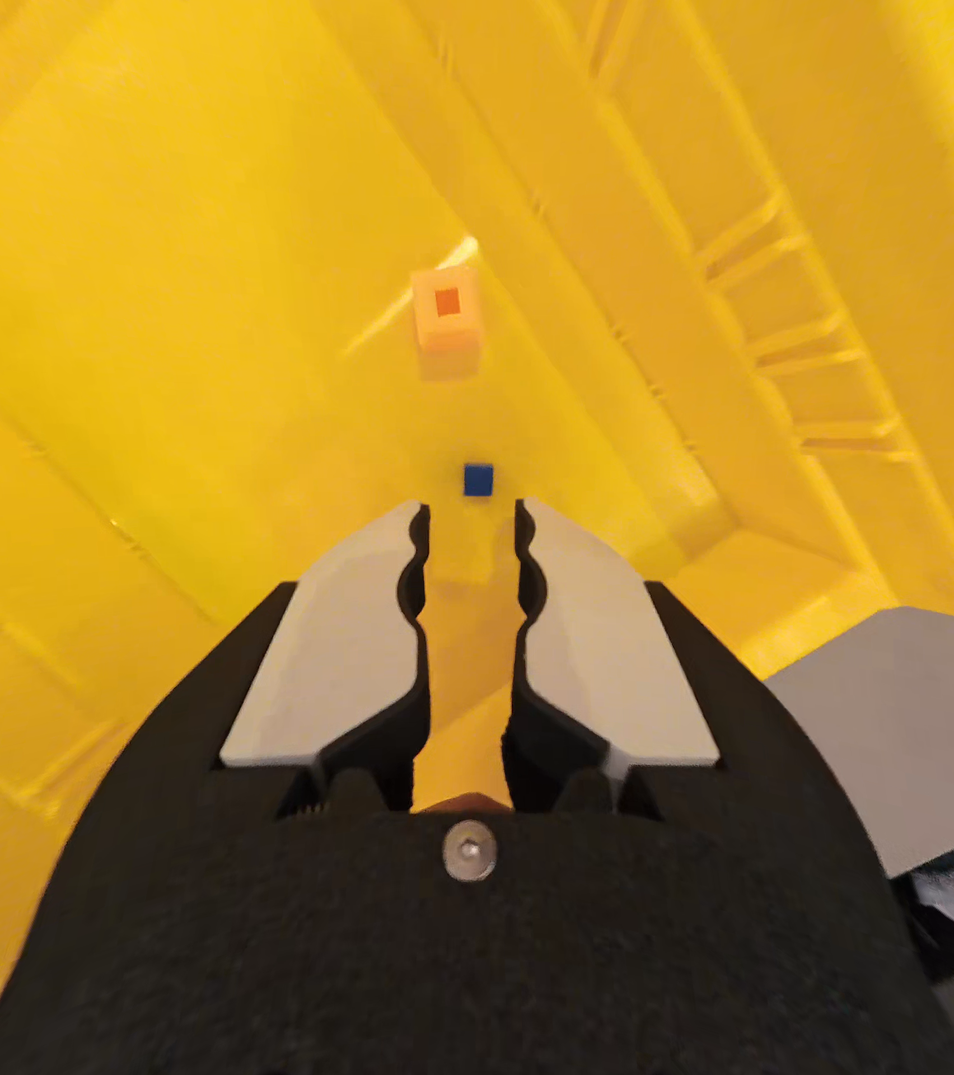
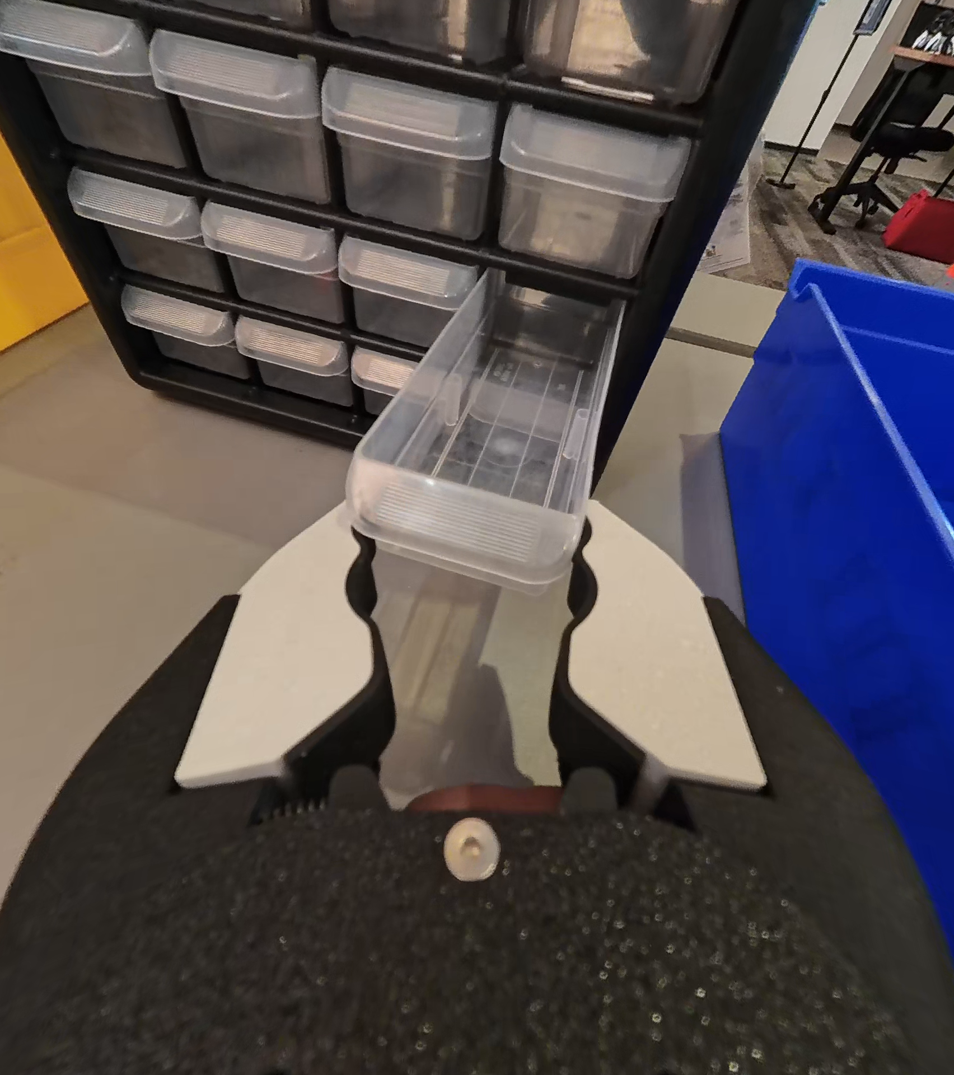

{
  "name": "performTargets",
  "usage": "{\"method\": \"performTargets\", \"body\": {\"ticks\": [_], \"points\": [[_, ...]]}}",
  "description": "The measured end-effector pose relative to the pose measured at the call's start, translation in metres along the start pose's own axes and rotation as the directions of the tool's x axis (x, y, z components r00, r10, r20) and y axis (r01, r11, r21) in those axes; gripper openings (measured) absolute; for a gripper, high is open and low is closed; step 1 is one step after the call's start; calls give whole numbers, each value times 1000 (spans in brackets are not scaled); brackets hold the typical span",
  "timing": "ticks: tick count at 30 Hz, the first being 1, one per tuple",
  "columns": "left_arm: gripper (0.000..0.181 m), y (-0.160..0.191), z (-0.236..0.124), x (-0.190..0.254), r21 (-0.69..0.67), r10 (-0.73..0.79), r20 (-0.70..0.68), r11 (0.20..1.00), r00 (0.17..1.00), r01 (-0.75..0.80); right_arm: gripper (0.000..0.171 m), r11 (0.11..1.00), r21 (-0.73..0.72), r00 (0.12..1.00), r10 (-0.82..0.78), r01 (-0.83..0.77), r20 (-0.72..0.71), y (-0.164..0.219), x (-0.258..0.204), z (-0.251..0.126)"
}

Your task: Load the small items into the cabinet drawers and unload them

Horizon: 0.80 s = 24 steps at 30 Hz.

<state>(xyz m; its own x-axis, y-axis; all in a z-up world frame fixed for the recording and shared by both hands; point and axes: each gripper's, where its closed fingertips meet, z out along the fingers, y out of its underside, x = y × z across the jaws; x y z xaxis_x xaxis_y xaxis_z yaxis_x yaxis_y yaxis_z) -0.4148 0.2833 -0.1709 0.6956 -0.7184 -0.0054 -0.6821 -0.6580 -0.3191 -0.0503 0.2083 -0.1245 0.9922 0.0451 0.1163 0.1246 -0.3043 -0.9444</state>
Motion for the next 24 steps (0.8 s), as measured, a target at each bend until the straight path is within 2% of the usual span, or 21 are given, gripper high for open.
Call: {"method": "performTargets", "body": {"ticks": [10, 11, 17, 21, 24], "points": [[20, 1, 19, 1, -35, -36, -45, 999, 998, 35, 64, 1000, -1, 1000, 6, -6, 3, 0, 0, 0], [15, 0, 20, 0, -29, -35, -39, 999, 999, 34, 64, 1000, -1, 1000, 6, -6, 3, 0, 0, 0], [10, -7, 13, 1, 4, -42, -47, 999, 998, 42, 64, 1000, -3, 1000, 3, -3, 2, 0, 0, 0], [10, -29, -20, 14, 102, -35, -85, 994, 996, 44, 64, 1000, -3, 1000, 6, -6, 4, 1, 0, -1], [10, -67, -69, 59, 255, 41, -214, 967, 976, 15, 64, 1000, -1, 1000, 8, -8, 4, 1, -1, -2]]}}
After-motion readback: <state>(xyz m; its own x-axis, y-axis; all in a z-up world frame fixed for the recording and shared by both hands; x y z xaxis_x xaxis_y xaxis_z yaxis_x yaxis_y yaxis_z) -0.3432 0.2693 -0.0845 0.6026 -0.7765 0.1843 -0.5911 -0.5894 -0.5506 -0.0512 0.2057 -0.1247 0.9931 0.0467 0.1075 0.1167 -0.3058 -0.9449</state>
